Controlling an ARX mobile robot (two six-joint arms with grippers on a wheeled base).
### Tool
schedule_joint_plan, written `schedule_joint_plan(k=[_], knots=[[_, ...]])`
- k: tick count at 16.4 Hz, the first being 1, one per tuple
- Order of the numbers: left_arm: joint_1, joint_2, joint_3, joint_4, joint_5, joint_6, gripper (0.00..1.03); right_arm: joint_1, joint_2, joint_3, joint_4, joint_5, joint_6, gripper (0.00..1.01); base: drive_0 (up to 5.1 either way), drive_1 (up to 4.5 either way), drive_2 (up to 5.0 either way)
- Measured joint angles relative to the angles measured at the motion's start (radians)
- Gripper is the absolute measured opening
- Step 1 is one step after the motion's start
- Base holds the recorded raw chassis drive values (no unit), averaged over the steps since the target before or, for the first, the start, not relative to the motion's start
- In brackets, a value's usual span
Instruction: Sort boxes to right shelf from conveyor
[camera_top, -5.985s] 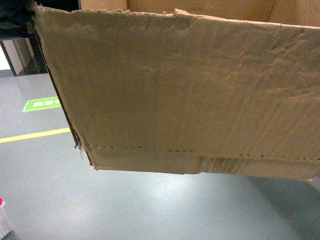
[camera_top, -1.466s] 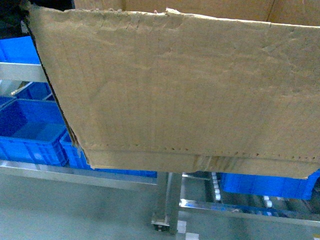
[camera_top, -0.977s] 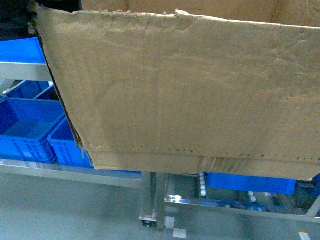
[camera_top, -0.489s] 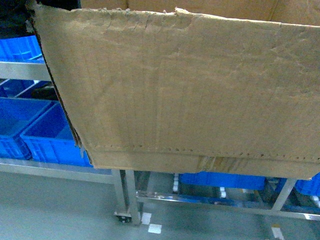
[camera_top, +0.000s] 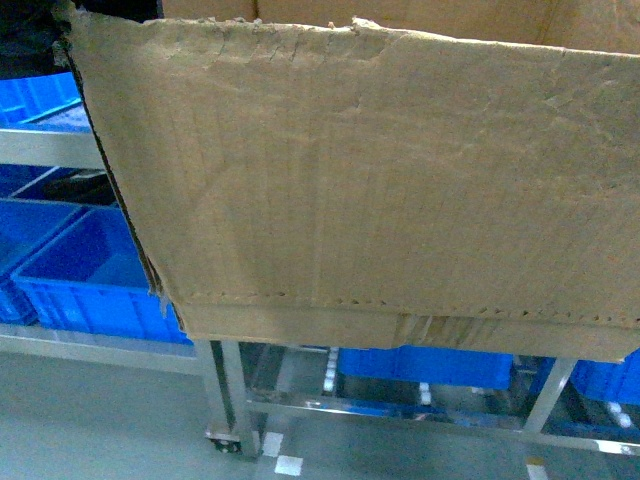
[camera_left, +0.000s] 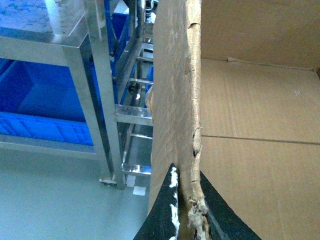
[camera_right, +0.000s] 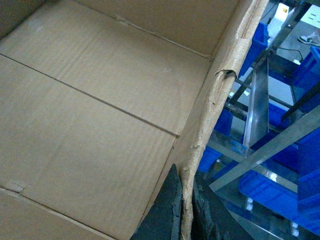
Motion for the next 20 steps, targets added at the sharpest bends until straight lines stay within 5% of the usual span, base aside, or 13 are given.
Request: schedule_joint_plan(k=[9,20], knots=[[0.0,0.004,0.0,0.004,0.003,0.0,0.02,-0.005,0.001,0.0,0.001,-0.001,0.0,0.02,4.9,-2.44,-2.4],[0.0,0.004,0.0,0.004,0.002,0.0,0.02,-0.005,0.001,0.0,0.001,-0.001,0.0,0.02,0.0,0.0,0.0]])
